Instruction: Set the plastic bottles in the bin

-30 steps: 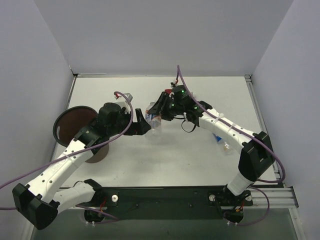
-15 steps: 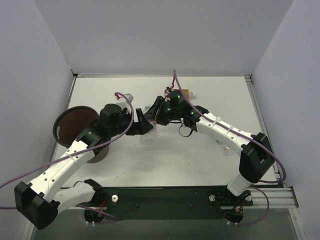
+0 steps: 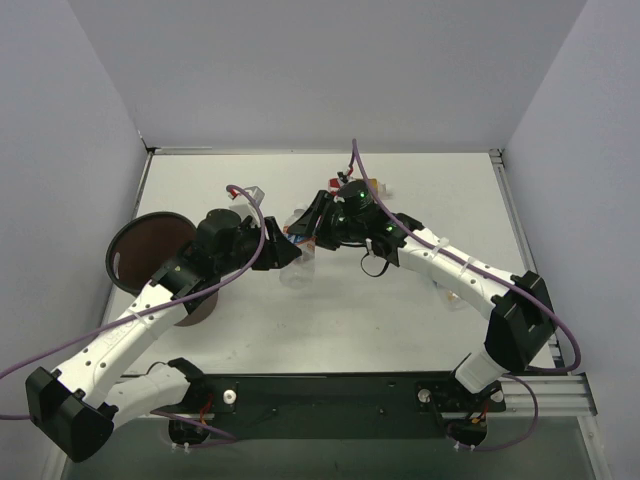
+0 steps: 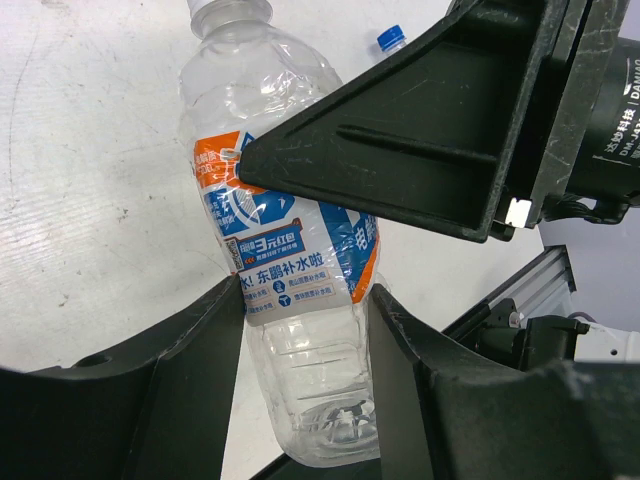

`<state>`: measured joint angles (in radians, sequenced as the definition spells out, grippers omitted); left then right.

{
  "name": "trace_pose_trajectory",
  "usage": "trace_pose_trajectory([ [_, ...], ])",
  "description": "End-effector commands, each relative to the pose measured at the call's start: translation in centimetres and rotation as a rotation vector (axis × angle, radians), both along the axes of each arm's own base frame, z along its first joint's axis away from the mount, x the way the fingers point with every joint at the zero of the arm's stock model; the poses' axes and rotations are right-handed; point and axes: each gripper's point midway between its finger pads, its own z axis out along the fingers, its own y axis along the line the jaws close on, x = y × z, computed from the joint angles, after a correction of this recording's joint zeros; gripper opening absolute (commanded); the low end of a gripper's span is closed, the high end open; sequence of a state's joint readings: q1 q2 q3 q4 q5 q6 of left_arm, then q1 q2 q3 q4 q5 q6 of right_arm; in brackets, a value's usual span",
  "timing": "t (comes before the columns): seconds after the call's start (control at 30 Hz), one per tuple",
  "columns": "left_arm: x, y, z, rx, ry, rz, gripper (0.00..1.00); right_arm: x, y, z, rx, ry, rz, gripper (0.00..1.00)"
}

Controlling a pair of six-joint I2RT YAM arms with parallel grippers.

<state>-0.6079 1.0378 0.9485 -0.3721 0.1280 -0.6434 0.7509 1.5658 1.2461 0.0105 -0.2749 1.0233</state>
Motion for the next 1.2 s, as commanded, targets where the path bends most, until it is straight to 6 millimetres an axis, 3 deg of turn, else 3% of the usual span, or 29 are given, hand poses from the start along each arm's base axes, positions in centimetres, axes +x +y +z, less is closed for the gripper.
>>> trace_pose_trajectory([
  [0.0,0.8,0.6,1.0,-0.014,-0.055,0.046,0.23,-1.6,0.7,6.4,0.129,-0.099,0.049,0.2],
  [0.1,0.8,0.7,1.5,-0.02,-0.066,0.05,0.17,-1.6,0.5,7.0,0.111,-0.12,0.054,0.34],
  [0.17,0.8,0.8,1.9,-0.024,-0.076,0.056,0.13,-1.5,0.3,7.8,0.104,-0.147,0.048,0.53],
  [0.27,0.7,1.1,2.6,-0.032,-0.095,0.066,0.07,-1.4,-0.4,8.1,0.071,-0.169,0.037,0.7],
  [0.33,0.7,1.3,3.0,-0.045,-0.11,0.078,0.06,-1.4,-0.6,8.2,0.054,-0.18,0.038,0.75],
  [0.53,0.8,2.7,4.6,-0.056,-0.167,0.14,0.01,-1.0,-2.0,9.6,0.022,-0.222,-0.004,0.79],
  [0.63,0.9,4.2,6.4,-0.03,-0.229,0.19,0.01,-0.5,-4.0,10.3,-0.013,-0.252,-0.064,0.79],
  [0.67,1.0,4.8,8.1,-0.032,-0.263,0.213,0.01,-0.6,-4.8,11.0,-0.013,-0.271,-0.081,0.79],
  [0.8,0.6,8.9,11.0,0.052,-0.353,0.346,0.01,0.4,-8.1,11.1,-0.055,-0.29,-0.151,0.8],
  [0.93,-0.2,15.6,12.8,0.188,-0.424,0.606,0.01,0.6,-10.0,10.6,-0.089,-0.287,-0.171,0.8],
  [1.07,-1.8,20.9,14.6,0.302,-0.484,0.789,0.01,0.3,-10.8,9.2,-0.121,-0.273,-0.164,0.8],
  [1.17,-2.7,24.3,14.8,0.426,-0.491,0.926,0.01,0.2,-10.8,8.2,-0.134,-0.255,-0.152,0.8],
])
